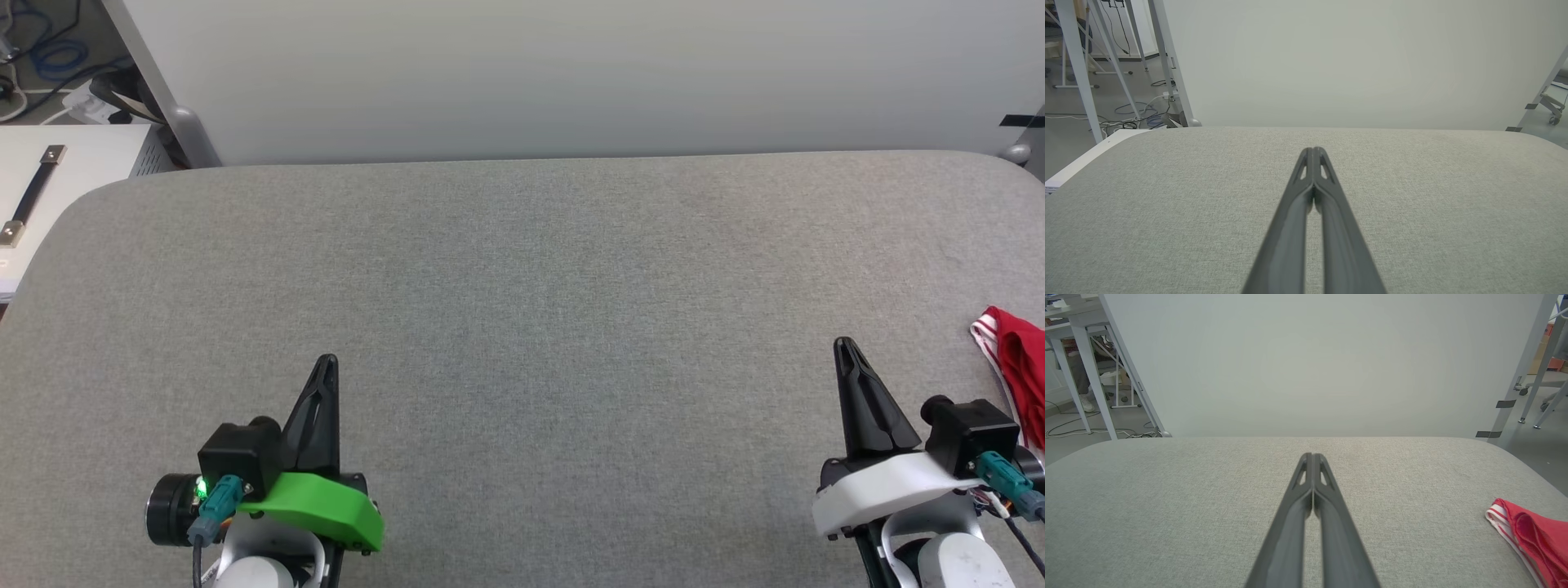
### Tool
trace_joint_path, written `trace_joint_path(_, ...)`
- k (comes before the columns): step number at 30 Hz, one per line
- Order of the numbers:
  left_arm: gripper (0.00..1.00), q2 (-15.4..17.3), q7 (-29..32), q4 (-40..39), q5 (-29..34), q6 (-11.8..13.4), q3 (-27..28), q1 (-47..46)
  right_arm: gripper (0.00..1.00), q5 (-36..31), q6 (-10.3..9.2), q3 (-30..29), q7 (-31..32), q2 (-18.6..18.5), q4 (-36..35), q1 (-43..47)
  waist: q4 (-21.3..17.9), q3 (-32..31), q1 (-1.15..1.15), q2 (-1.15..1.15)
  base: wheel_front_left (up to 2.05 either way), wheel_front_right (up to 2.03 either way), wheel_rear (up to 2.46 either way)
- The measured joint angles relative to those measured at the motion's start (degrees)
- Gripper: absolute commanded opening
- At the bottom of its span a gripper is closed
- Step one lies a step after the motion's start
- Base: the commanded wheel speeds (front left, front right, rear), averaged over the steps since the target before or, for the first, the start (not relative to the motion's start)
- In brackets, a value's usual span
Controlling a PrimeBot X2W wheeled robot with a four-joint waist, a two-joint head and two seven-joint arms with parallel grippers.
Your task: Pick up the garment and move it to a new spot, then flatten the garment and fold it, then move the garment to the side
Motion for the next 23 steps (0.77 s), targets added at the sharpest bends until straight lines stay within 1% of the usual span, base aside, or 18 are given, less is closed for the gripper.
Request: trace_joint_path(23, 0.00, -0.23, 2.55, -1.11, 2.12, 1.25, 0.32, 0.01, 0.00, -2.45, 0.00, -0.02, 2.74, 0.56, -0.85, 0.65, -0.01, -0.67, 0.00, 0.00, 0.00, 0.00, 0.00)
